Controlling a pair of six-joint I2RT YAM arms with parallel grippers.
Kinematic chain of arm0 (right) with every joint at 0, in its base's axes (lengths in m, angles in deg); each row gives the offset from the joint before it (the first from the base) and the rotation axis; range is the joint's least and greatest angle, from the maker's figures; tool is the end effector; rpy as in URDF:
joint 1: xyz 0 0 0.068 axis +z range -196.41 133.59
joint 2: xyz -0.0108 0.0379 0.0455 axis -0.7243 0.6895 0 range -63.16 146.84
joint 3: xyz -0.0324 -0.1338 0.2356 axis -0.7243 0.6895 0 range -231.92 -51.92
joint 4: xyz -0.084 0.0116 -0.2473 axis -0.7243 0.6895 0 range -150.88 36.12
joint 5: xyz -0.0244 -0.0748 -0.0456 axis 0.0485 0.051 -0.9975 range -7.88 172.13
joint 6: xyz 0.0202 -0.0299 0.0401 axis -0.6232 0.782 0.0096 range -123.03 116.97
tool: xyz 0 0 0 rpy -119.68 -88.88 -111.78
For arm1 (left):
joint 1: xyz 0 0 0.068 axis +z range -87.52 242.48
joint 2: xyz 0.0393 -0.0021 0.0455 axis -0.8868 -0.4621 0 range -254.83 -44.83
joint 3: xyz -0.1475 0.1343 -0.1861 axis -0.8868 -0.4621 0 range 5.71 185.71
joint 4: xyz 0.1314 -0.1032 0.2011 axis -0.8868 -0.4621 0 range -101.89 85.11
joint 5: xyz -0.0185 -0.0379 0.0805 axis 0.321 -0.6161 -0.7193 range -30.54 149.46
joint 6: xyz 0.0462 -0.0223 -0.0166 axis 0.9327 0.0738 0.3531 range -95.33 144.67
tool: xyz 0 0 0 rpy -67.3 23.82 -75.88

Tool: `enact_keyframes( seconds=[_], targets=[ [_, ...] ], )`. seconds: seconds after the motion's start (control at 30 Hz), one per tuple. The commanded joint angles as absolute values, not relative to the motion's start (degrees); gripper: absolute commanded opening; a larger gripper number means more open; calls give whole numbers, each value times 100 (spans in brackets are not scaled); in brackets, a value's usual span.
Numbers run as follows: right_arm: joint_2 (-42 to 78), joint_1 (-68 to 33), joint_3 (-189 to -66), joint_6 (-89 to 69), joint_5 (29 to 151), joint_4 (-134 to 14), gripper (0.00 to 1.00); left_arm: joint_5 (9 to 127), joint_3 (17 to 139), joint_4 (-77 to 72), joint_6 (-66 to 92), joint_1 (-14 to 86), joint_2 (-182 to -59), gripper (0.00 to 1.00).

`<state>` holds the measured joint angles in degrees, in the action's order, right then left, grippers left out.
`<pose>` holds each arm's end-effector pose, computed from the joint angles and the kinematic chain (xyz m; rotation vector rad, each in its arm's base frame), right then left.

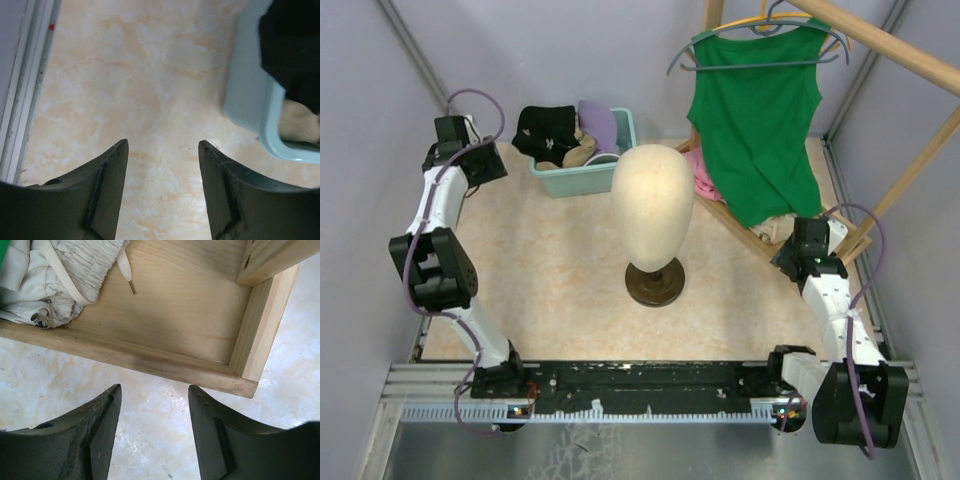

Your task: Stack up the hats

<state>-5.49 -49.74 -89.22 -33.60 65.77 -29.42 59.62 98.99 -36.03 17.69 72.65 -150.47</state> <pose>0.1952 -0.0213 0.2225 0.8232 2.2869 -0.1411 0.4162 0.0747 0.2984 -0.3462 2.3043 0.0246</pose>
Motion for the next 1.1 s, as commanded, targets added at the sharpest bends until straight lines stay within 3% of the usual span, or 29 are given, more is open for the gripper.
enact_keyframes(
  seconds=[0.0,0.17,0.63,0.87,1.07],
  targets=[
    [-633,-5074,-9112,-3487,6780,-2968,58,7020,10001,-3427,1698,7259,-14537,71],
    [-628,-5071,-9028,-3502,6833,-3042,60,7395,10367,-3632,1632,7231,-14792,71],
    [-595,-5072,-9088,-3495,6771,-3083,63,6970,11198,-3754,1450,6618,-15890,65],
    [-598,-5077,-9128,-3320,6655,-3082,64,6709,11344,-3761,1376,6574,-16311,51],
    [-420,-5085,-9148,-3306,6612,-2991,64,6285,11531,-4008,1473,6563,-16391,26]
  ],
)
